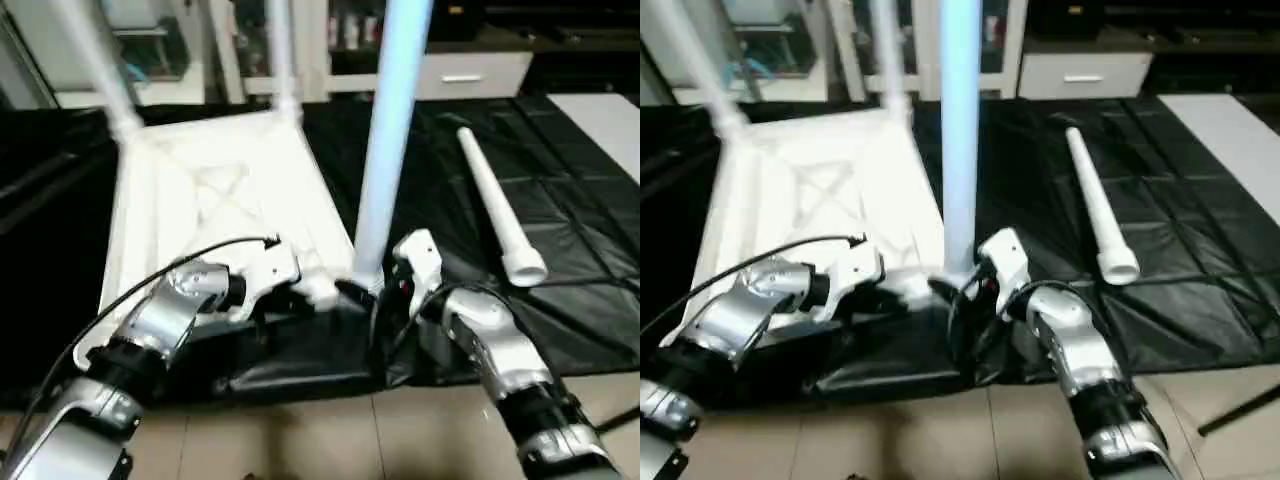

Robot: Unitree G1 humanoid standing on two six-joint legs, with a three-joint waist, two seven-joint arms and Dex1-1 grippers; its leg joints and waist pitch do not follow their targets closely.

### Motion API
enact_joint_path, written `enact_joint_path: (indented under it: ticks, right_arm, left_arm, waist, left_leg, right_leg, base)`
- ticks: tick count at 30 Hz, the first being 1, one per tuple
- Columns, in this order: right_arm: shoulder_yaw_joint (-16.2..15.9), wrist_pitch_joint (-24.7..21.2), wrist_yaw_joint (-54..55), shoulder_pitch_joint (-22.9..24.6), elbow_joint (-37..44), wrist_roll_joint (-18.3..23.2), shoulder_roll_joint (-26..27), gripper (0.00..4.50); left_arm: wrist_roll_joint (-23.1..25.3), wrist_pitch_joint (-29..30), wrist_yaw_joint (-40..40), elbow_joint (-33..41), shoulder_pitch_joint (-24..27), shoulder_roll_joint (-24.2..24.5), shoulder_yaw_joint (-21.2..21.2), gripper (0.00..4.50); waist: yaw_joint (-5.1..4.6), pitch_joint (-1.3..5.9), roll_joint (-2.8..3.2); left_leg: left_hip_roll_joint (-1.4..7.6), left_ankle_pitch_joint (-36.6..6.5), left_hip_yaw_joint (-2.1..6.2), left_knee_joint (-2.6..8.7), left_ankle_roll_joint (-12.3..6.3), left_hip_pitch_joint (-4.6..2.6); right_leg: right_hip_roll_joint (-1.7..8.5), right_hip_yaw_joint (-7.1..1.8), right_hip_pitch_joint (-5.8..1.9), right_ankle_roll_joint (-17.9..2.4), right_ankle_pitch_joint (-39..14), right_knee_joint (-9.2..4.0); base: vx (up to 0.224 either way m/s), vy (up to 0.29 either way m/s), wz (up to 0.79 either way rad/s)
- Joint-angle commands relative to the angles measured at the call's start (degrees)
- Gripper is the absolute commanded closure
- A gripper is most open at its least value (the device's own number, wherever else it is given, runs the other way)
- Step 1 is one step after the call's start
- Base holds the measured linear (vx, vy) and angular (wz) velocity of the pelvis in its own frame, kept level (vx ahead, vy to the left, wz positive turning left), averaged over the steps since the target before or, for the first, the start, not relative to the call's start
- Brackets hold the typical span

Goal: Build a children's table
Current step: Rotate leg to tighten

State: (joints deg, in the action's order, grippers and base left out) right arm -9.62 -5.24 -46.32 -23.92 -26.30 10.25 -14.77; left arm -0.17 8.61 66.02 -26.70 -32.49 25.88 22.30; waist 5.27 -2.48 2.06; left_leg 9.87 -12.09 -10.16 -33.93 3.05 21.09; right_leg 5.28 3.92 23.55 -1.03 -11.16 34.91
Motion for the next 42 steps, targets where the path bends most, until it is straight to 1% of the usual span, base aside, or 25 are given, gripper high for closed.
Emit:
enact_joint_path:
  ticks: [1, 3, 4, 5, 7, 8, 11, 12, 17, 18, 24, 25, 27, 29, 31, 32, 34, 35, 36, 37, 38, 39, 40, 41, 42]
  right_arm:
    - [-0.32, -1.80, -2.60, 0.93, 3.77, 1.02, -1.82, 0.02]
    - [-0.70, -2.31, -3.73, 1.41, 4.74, 1.44, -2.37, 0.02]
    - [-1.03, -3.08, -4.79, 1.94, 5.92, 1.90, -2.93, 0.02]
    - [-1.52, -4.44, -6.72, 2.78, 7.71, 2.68, -3.79, 0.02]
    - [-1.86, -5.20, -7.70, 3.18, 8.64, 2.86, -4.22, 0.02]
    - [-1.92, -5.74, -8.07, 3.33, 9.03, 2.64, -4.32, 0.30]
    - [-1.89, -5.77, -8.11, 3.32, 8.97, 2.56, -4.30, 0.40]
    - [-1.86, -6.08, -8.16, 3.38, 9.16, 2.58, -4.29, 0.49]
    - [-2.09, -7.36, -8.62, 4.07, 10.38, 2.73, -4.66, 0.94]
    - [-2.12, -7.53, -8.67, 4.18, 10.57, 2.72, -4.78, 1.06]
    - [-2.07, -7.93, -8.73, 4.58, 10.74, 2.62, -5.18, 1.61]
    - [-2.03, -8.01, -8.54, 4.83, 10.55, 2.58, -5.13, 1.66]
    - [-2.00, -8.03, -8.43, 4.91, 10.43, 2.56, -5.05, 1.72]
    - [-0.59, -8.39, -5.02, 4.28, 7.40, 2.27, -3.35, 1.75]
    - [1.18, -8.32, 0.50, 3.10, 3.18, 1.24, -1.25, 1.77]
    - [1.40, -8.22, 1.37, 2.91, 2.57, 1.00, -0.98, 1.78]
    - [3.11, -8.11, 6.66, 1.56, -1.41, 0.44, 1.00, 1.78]
    - [4.89, -7.99, 11.77, 0.14, -4.81, 0.41, 2.89, 1.78]
    - [4.89, -7.99, 11.77, 0.14, -4.81, 0.41, 2.89, 1.78]
    - [6.29, -8.28, 15.75, -1.13, -7.52, 0.60, 4.39, 1.78]
    - [7.54, -8.02, 21.39, -3.04, -11.08, 0.21, 6.12, 1.78]
    - [7.54, -8.02, 21.39, -3.04, -11.08, 0.21, 6.12, 1.78]
    - [7.54, -8.02, 21.39, -3.04, -11.08, 0.21, 6.12, 1.78]
    - [8.30, -7.80, 25.01, -4.45, -13.50, 0.02, 7.27, 1.78]
    - [8.30, -7.80, 25.01, -4.45, -13.50, 0.02, 7.27, 1.78]
  left_arm:
    - [-0.04, 1.39, 4.82, 1.69, 1.55, 0.59, 3.14, 4.50]
    - [-0.37, 1.79, 5.29, 2.26, 1.76, 0.81, 3.13, 4.50]
    - [-0.70, 2.17, 5.88, 2.98, 2.07, 1.12, 3.08, 4.50]
    - [-1.30, 3.11, 7.00, 4.44, 2.70, 1.70, 3.12, 4.50]
    - [-1.45, 3.50, 7.42, 5.24, 3.18, 2.09, 3.13, 4.50]
    - [-1.13, 3.65, 7.30, 5.38, 3.47, 2.09, 2.94, 4.50]
    - [-1.02, 3.70, 7.14, 5.32, 3.52, 2.02, 2.85, 4.50]
    - [-1.03, 3.89, 7.14, 5.56, 3.67, 2.11, 2.83, 4.50]
    - [-1.21, 5.03, 7.25, 6.66, 4.16, 2.31, 2.73, 4.50]
    - [-1.19, 5.13, 7.33, 6.80, 4.21, 2.37, 2.77, 4.50]
    - [-1.11, 5.36, 7.65, 7.02, 4.20, 2.42, 2.96, 4.50]
    - [-1.10, 5.52, 7.73, 7.11, 4.19, 2.39, 3.02, 4.50]
    - [-1.10, 5.60, 7.75, 7.16, 4.20, 2.37, 3.04, 4.50]
    - [-0.87, 5.72, 6.92, 6.75, 4.08, 1.95, 2.89, 4.50]
    - [-0.03, 6.01, 4.25, 5.41, 3.56, 0.86, 2.46, 4.50]
    - [0.14, 6.11, 3.71, 5.16, 3.45, 0.65, 2.38, 4.50]
    - [1.53, 7.05, -1.01, 2.90, 2.38, -1.15, 1.65, 4.50]
    - [2.05, 8.29, -5.16, 1.08, 1.42, -3.11, 0.60, 4.50]
    - [2.05, 8.29, -5.16, 1.08, 1.42, -3.11, 0.60, 4.50]
    - [2.24, 9.85, -8.51, -0.21, 0.61, -4.83, -0.34, 4.50]
    - [2.15, 12.33, -13.12, -2.12, -0.77, -7.44, -1.86, 4.50]
    - [2.15, 12.33, -13.12, -2.12, -0.77, -7.44, -1.86, 4.50]
    - [2.15, 12.33, -13.12, -2.12, -0.77, -7.44, -1.86, 4.50]
    - [2.04, 14.19, -16.38, -3.54, -1.87, -9.35, -3.04, 4.50]
    - [2.04, 14.19, -16.38, -3.54, -1.87, -9.35, -3.04, 4.50]
  waist:
    - [-0.34, 3.06, 0.28]
    - [-0.41, 3.02, 0.18]
    - [-0.38, 3.12, 0.07]
    - [-0.42, 3.16, -0.23]
    - [-0.31, 3.22, -0.09]
    - [-0.34, 3.26, -0.11]
    - [-0.36, 3.30, -0.10]
    - [-0.37, 3.32, -0.28]
    - [-0.33, 3.48, -0.08]
    - [-0.28, 3.48, 0.13]
    - [-0.35, 3.55, 0.05]
    - [-0.31, 3.56, 0.22]
    - [-0.33, 3.57, 0.10]
    - [-0.41, 3.58, 0.21]
    - [-0.58, 3.41, 0.27]
    - [-0.79, 2.93, 0.31]
    - [-1.38, 2.29, 0.29]
    - [-1.47, 2.21, 0.40]
    - [-1.97, 2.02, 0.34]
    - [-2.34, 2.26, 0.21]
    - [-2.54, 2.19, 0.19]
    - [-2.87, 2.24, 0.22]
    - [-3.07, 2.29, 0.07]
    - [-3.21, 2.35, -0.14]
    - [-3.37, 2.27, -0.02]
  left_leg:
    - [3.64, -10.26, 0.79, 4.58, -2.73, -0.87]
    - [3.51, -11.01, 0.73, 4.62, -2.14, -0.95]
    - [3.41, -10.53, 0.79, 4.58, -1.72, -0.89]
    - [3.41, -10.21, 0.76, 4.53, -1.86, -0.88]
    - [3.39, -8.59, 0.82, 4.38, -2.50, -0.70]
    - [3.34, -7.95, 0.79, 4.30, -2.75, -0.73]
    - [3.27, -7.39, 0.80, 4.21, -2.86, -0.68]
    - [3.24, -7.22, 0.77, 4.18, -2.82, -0.69]
    - [3.18, -5.66, 0.78, 3.96, -3.23, -0.73]
    - [3.17, -5.41, 0.84, 3.92, -3.39, -0.66]
    - [3.12, -5.79, 0.82, 3.84, -3.36, -0.69]
    - [3.10, -5.79, 0.84, 3.82, -3.28, -0.69]
    - [3.11, -5.69, 0.85, 3.82, -3.22, -0.70]
    - [3.08, -5.56, 0.83, 3.78, -3.18, -0.68]
    - [3.15, -7.01, 0.86, 4.00, -2.52, -0.74]
    - [3.10, -10.54, 0.91, 4.47, -1.43, -0.74]
    - [3.14, -18.20, 1.09, 5.05, 1.36, -1.43]
    - [3.03, -20.00, 1.26, 5.12, 1.94, -1.65]
    - [2.88, -22.73, 1.54, 5.25, 2.90, -1.91]
    - [2.92, -22.79, 1.72, 5.16, 3.25, -2.01]
    - [2.87, -22.45, 1.82, 5.30, 3.17, -1.68]
    - [2.77, -21.93, 1.90, 5.34, 3.26, -1.44]
    - [2.77, -22.18, 1.98, 5.27, 2.83, -1.50]
    - [2.75, -21.88, 1.91, 5.24, 2.40, -1.31]
    - [2.73, -21.52, 1.93, 5.28, 2.17, -1.15]
  right_leg:
    - [3.34, -2.74, -3.27, -15.00, -3.27, -3.34]
    - [3.42, -2.83, -3.13, -14.65, -4.32, -3.52]
    - [3.49, -2.89, -3.31, -14.39, -4.08, -3.49]
    - [3.49, -2.90, -3.38, -14.34, -3.78, -3.47]
    - [3.52, -2.86, -3.43, -14.11, -2.73, -3.27]
    - [3.49, -2.83, -3.37, -14.21, -2.33, -3.27]
    - [3.46, -2.78, -3.37, -14.41, -2.50, -3.28]
    - [3.45, -2.77, -3.38, -14.34, -2.52, -3.30]
    - [3.38, -2.74, -3.41, -14.51, -0.75, -3.07]
    - [3.38, -2.71, -3.49, -14.64, -0.13, -2.98]
    - [3.35, -2.66, -3.56, -14.94, -0.21, -2.99]
    - [3.38, -2.66, -3.56, -14.98, -0.19, -2.97]
    - [3.31, -2.63, -3.58, -14.96, -0.01, -2.94]
    - [3.33, -2.65, -3.56, -15.12, 0.36, -2.92]
    - [3.35, -2.64, -3.44, -14.87, -1.73, -3.17]
    - [3.36, -2.61, -3.34, -14.25, -6.66, -3.77]
    - [3.57, -2.77, -3.10, -12.08, -17.61, -4.79]
    - [3.60, -2.69, -2.97, -11.34, -20.27, -5.08]
    - [3.65, -2.55, -2.75, -9.80, -25.31, -5.59]
    - [3.86, -2.69, -2.81, -9.01, -26.44, -5.72]
    - [3.78, -2.64, -2.93, -8.70, -26.21, -5.78]
    - [3.76, -2.49, -2.91, -8.53, -26.14, -5.75]
    - [3.80, -2.46, -2.90, -8.00, -26.85, -6.04]
    - [3.76, -2.48, -3.01, -7.91, -26.43, -6.09]
    - [3.76, -2.43, -2.93, -8.10, -26.34, -6.04]
  base:
    - [0.000, 0.000, 0.00]
    - [0.000, 0.000, 0.00]
    - [0.000, 0.000, 0.00]
    - [0.000, 0.000, 0.00]
    - [0.000, 0.000, 0.00]
    - [0.000, 0.000, 0.00]
    - [0.000, 0.000, 0.00]
    - [0.000, 0.000, 0.00]
    - [0.000, 0.000, 0.00]
    - [0.000, 0.000, 0.00]
    - [0.000, 0.000, 0.00]
    - [0.000, 0.000, 0.00]
    - [0.000, 0.000, 0.00]
    - [0.000, 0.000, 0.00]
    - [0.000, 0.000, 0.00]
    - [0.000, 0.000, 0.00]
    - [0.000, 0.000, 0.00]
    - [0.000, 0.000, 0.00]
    - [-0.059, 0.003, 0.00]
    - [-0.056, 0.008, -0.02]
    - [-0.056, 0.008, -0.02]
    - [-0.055, 0.010, -0.04]
    - [0.000, 0.000, 0.00]
    - [0.000, 0.000, 0.00]
    - [0.000, 0.000, 0.00]
